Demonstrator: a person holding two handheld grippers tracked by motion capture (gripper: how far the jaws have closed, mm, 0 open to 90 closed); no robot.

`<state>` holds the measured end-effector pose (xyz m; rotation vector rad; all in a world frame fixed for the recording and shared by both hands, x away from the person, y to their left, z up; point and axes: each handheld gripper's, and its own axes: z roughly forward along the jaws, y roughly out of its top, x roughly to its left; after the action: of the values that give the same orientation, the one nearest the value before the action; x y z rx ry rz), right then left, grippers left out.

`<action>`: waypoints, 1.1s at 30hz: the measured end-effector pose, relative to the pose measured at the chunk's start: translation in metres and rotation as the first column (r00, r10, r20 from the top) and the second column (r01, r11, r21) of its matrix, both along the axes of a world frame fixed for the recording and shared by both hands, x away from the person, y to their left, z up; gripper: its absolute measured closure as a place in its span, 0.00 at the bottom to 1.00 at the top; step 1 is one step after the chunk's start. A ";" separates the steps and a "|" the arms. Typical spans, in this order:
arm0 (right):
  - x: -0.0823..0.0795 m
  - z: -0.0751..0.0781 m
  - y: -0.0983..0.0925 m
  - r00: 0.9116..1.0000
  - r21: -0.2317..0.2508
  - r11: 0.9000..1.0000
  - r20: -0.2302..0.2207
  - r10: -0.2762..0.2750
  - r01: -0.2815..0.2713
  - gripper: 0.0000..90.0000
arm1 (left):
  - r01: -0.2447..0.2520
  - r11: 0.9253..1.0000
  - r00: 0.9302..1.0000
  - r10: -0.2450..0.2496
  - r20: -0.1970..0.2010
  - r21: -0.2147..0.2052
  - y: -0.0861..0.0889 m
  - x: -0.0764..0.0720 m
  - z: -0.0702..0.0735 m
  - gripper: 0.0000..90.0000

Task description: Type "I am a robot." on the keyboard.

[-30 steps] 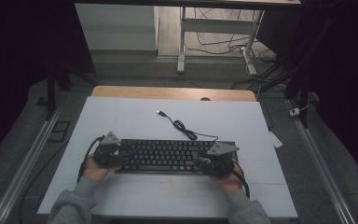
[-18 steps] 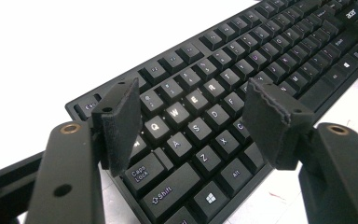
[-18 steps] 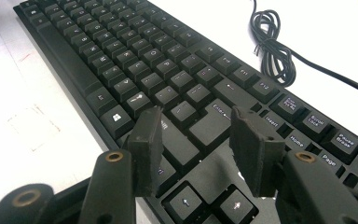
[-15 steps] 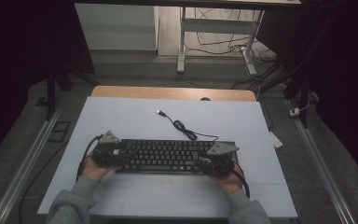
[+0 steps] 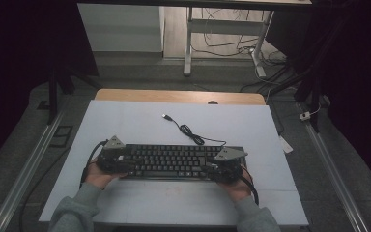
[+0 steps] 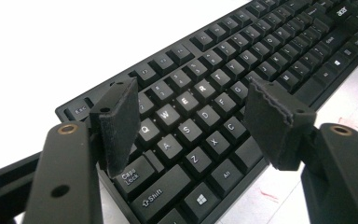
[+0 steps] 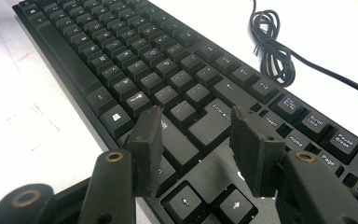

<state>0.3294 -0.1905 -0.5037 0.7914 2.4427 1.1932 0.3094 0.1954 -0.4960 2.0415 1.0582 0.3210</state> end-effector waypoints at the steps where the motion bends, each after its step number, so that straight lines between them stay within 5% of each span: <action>1: 0.000 0.000 0.000 1.000 0.000 1.000 -0.001 -0.001 0.001 0.60 | 0.002 1.000 1.000 -0.002 0.001 0.001 -0.001 0.000 0.000 0.40; 16: 0.000 0.000 0.000 1.000 0.001 1.000 0.001 -0.004 0.004 0.60 | 0.069 0.998 0.998 -0.069 -0.002 0.003 -0.016 -0.005 0.004 0.40; 33: 0.000 0.000 0.000 1.000 -0.001 1.000 0.001 -0.005 0.005 0.60 | 0.203 0.978 0.979 -0.202 -0.026 0.054 -0.047 -0.012 -0.002 0.54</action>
<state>0.3295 -0.1906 -0.5037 0.7957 2.4393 1.1908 0.2974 0.1484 -0.4984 2.1859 0.8516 0.2268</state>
